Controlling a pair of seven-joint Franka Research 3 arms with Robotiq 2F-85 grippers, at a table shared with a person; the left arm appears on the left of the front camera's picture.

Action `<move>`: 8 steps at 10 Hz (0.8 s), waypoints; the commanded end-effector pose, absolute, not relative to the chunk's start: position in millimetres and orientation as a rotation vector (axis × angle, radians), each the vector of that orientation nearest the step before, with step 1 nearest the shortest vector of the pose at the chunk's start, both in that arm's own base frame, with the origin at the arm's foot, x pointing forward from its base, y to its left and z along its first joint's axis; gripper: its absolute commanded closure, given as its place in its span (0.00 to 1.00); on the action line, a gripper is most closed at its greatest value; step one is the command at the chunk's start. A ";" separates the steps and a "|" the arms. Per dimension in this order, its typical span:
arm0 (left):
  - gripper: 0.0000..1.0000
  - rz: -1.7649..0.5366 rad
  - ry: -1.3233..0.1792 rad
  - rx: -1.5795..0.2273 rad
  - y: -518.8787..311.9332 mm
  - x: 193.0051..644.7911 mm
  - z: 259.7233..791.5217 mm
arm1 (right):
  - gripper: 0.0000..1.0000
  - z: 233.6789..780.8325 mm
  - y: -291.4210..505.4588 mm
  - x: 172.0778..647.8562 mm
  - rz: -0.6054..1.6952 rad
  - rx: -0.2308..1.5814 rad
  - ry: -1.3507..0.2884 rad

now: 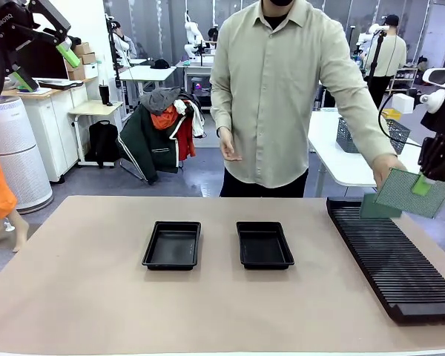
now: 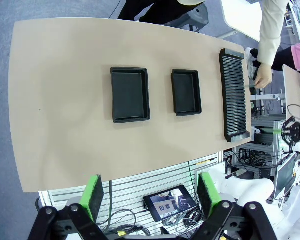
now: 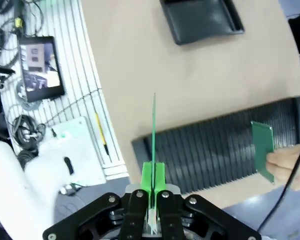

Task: Inspect and transfer BCBs to ESD trays.
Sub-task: Pick up the Blank PCB from the PCB Rack and place it in the left ESD tray.

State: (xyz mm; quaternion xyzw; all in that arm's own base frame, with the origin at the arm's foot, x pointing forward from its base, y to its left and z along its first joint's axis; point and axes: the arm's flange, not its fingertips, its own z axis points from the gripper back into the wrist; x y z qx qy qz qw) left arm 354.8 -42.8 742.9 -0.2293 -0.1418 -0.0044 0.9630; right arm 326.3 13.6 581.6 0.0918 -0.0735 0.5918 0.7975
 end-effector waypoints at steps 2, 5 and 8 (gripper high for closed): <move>0.00 -0.012 -0.287 -0.473 -41.5 353.5 742.0 | 0.97 575.5 34.1 294.0 1.230 0.307 -0.170; 0.00 -0.012 -0.287 -0.473 -41.5 353.5 742.0 | 0.97 574.7 47.1 273.7 1.224 0.304 -0.159; 0.00 -0.012 -0.287 -0.473 -41.5 353.5 742.0 | 0.97 571.4 49.0 267.9 1.230 0.297 -0.149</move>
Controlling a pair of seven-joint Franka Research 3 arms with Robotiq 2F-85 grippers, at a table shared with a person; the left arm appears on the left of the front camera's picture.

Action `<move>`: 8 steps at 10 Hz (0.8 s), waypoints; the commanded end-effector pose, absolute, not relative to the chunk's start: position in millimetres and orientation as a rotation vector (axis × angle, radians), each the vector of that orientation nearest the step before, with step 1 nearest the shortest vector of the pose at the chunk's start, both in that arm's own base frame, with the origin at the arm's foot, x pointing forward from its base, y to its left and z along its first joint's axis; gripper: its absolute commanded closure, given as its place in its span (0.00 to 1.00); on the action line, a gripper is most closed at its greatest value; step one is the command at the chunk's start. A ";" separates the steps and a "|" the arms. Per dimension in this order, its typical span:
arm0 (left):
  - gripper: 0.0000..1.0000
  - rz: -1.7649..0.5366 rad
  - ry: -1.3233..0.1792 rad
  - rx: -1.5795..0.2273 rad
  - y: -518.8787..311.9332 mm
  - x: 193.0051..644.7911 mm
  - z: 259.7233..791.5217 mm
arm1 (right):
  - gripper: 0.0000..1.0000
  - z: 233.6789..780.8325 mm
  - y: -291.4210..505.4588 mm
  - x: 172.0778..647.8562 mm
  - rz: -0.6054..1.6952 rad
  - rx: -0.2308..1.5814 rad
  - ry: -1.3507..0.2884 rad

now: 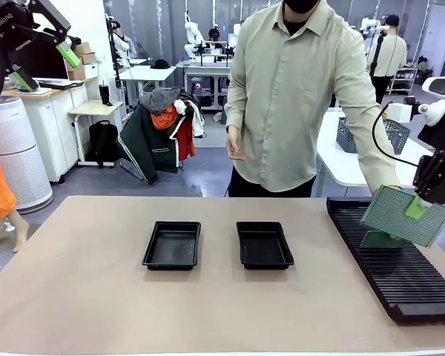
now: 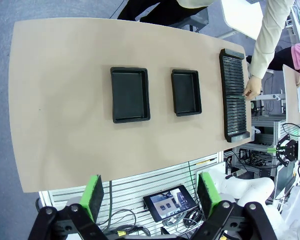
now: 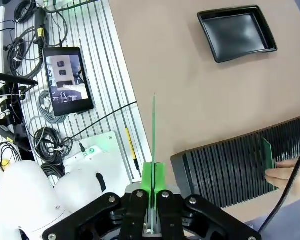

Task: Inspect and transfer BCBs to ESD trays.
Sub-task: Pick up the Blank PCB from the PCB Rack and place it in the left ESD tray.

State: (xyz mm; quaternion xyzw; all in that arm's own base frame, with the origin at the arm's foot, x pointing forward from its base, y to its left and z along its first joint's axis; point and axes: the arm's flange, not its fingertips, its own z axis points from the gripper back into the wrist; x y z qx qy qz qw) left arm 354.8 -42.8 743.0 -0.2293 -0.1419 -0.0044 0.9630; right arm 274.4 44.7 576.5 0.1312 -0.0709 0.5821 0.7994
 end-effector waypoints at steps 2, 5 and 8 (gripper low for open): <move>0.00 -0.012 -0.287 -0.473 -41.5 353.5 742.0 | 0.97 569.1 47.2 267.2 1.229 0.292 -0.140; 0.00 -0.012 -0.287 -0.473 -41.5 353.5 742.0 | 0.97 566.1 36.8 264.8 1.230 0.300 -0.154; 0.00 -0.012 -0.287 -0.473 -41.5 353.5 742.0 | 0.97 573.4 39.1 276.6 1.185 0.379 -0.238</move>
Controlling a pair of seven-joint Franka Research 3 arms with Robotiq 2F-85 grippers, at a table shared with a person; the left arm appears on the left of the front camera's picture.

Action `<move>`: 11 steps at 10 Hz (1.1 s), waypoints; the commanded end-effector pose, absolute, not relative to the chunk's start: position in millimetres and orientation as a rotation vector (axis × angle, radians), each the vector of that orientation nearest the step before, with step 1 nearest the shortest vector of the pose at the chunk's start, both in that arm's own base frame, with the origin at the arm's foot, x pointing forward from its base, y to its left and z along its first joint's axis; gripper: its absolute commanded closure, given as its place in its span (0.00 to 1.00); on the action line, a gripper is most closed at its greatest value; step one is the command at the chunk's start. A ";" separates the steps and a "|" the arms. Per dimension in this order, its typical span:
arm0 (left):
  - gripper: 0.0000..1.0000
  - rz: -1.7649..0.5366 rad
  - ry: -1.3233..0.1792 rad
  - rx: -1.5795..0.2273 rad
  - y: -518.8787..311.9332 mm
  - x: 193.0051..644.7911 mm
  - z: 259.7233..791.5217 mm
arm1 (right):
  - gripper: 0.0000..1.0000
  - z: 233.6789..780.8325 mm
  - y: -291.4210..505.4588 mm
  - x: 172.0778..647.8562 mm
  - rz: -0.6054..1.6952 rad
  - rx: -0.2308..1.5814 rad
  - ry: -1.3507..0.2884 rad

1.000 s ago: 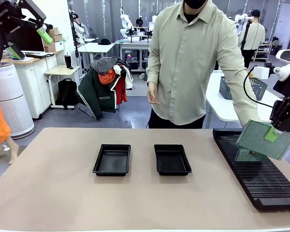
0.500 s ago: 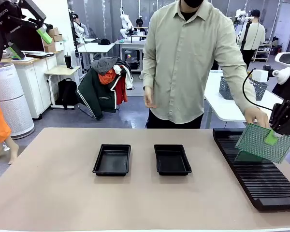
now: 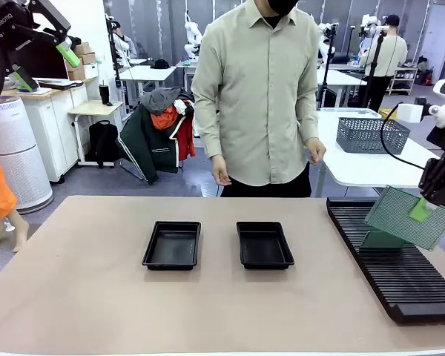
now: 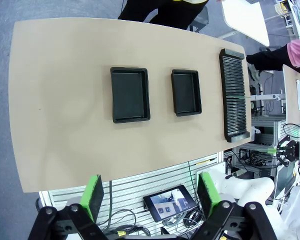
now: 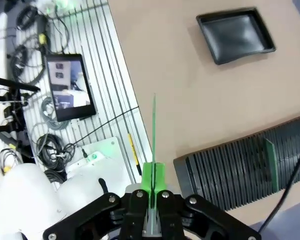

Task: Inspect and transfer BCBs to ESD trays.
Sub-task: Pick up the Blank PCB from the PCB Rack and place it in the left ESD tray.

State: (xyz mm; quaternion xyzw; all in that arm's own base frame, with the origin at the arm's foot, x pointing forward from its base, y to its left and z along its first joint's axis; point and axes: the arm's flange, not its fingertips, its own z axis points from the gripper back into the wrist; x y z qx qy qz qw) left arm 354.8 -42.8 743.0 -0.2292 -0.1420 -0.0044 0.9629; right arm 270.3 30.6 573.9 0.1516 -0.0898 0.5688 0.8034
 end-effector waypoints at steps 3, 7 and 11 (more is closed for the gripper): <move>0.00 -0.012 -0.287 -0.473 -41.5 353.5 742.0 | 0.97 578.8 60.3 313.8 1.050 0.564 -0.301; 0.00 -0.012 -0.287 -0.473 -41.5 353.5 742.0 | 0.97 560.0 118.2 362.5 0.822 0.764 -0.336; 0.00 -0.012 -0.287 -0.473 -41.5 353.5 742.0 | 0.97 515.5 212.4 411.9 0.547 0.889 -0.293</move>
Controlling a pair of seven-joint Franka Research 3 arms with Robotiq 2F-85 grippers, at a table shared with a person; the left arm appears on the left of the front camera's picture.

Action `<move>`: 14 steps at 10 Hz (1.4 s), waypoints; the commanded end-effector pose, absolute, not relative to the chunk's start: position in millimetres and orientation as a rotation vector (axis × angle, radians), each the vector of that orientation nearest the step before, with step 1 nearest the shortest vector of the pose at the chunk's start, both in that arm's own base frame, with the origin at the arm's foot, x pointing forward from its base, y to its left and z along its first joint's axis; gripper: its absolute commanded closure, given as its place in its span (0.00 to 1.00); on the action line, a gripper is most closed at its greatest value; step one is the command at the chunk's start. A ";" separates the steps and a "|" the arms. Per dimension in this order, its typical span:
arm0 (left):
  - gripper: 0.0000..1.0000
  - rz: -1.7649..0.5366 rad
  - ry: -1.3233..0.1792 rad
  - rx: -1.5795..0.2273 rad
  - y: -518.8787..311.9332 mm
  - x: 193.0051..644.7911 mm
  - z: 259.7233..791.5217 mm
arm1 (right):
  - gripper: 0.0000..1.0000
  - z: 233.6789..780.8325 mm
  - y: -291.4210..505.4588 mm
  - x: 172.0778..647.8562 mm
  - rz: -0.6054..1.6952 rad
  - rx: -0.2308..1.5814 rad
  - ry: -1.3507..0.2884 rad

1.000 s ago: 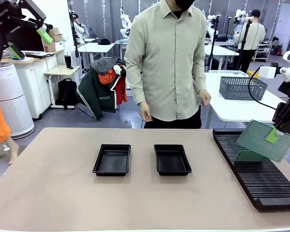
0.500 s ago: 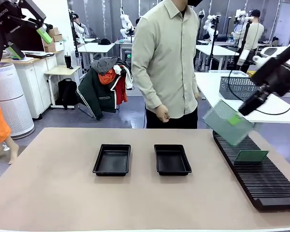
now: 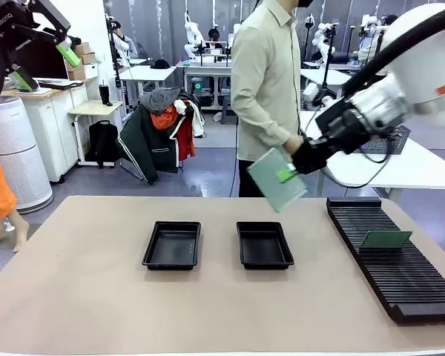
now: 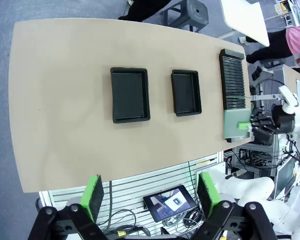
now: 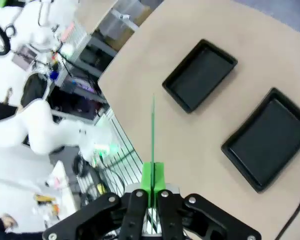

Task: Inspect and transfer BCBs to ESD trays.
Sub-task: Pick up the Blank PCB from the PCB Rack and place it in the left ESD tray.

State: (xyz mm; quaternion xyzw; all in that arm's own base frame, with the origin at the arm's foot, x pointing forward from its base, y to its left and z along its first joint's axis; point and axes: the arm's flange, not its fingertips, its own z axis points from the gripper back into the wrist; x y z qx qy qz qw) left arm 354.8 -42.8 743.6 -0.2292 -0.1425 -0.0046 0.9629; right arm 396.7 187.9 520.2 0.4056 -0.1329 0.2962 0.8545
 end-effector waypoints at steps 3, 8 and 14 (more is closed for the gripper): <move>0.00 -0.012 -0.287 -0.473 -41.5 353.5 742.0 | 0.97 474.5 284.6 438.9 0.322 0.988 -0.301; 0.00 -0.012 -0.287 -0.473 -41.5 353.5 742.0 | 0.97 383.6 374.5 468.0 0.084 1.073 -0.186; 0.00 -0.012 -0.287 -0.473 -41.5 353.5 742.0 | 0.97 331.4 413.6 489.7 0.011 1.002 -0.109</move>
